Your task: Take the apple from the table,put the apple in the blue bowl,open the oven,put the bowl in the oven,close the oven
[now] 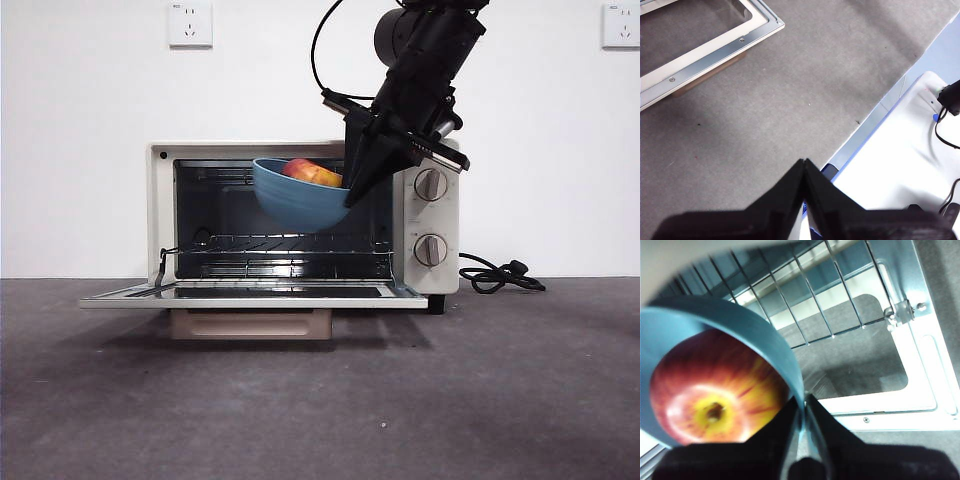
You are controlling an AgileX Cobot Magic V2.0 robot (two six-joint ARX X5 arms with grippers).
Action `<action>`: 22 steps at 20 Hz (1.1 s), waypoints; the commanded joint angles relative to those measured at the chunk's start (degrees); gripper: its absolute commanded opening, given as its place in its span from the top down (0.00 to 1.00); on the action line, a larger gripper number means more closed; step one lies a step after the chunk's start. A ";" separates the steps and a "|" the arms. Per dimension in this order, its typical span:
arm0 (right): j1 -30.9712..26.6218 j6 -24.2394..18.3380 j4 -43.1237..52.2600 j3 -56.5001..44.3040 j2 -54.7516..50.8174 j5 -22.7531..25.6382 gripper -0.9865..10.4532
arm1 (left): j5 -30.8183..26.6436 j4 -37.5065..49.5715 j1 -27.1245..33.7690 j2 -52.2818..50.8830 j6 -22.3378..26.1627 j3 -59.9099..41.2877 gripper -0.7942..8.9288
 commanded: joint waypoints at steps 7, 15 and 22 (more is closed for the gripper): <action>-1.27 1.73 1.79 0.11 1.84 7.91 0.91 | -0.02 0.48 -0.13 -0.09 0.79 -0.22 0.92; -1.27 1.75 2.99 0.11 1.84 7.91 0.90 | -0.02 0.52 -0.13 -0.09 0.83 -0.22 0.92; -1.25 1.25 3.74 0.13 1.84 7.74 0.77 | -0.02 0.55 -0.13 -0.09 1.18 -0.22 0.92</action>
